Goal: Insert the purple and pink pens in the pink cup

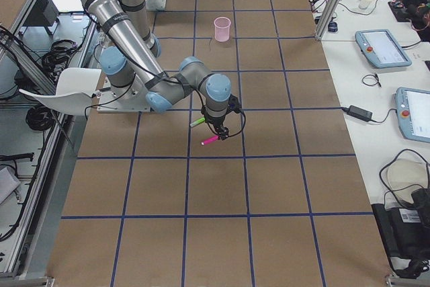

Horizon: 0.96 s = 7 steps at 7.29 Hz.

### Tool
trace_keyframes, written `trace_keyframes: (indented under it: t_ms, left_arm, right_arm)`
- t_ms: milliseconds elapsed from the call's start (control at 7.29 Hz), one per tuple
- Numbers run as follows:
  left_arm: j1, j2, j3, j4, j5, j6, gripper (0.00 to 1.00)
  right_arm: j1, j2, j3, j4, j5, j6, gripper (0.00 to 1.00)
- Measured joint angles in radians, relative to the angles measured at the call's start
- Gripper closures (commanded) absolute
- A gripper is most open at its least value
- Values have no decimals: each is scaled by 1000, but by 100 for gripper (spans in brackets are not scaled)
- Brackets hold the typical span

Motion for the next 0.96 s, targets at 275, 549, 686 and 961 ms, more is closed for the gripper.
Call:
trace_keyframes:
  t_ms: [275,549,686,961]
  left_arm:
    - [0,-5,-7,0,2,-6,2]
    - [6,-9,-9,3,-1,-10,12]
    - [15,-11,-11,7,-3,-8,12]
    - [23,-17,-17,9,-5,-7,13]
  right_arm:
    - [-4,64,10,-67,-19,3,22]
    - [-5,86,14,-78,-26,11,60]
    - [-5,89,15,-77,-30,11,71]
    - [-5,91,16,-75,-39,12,95]
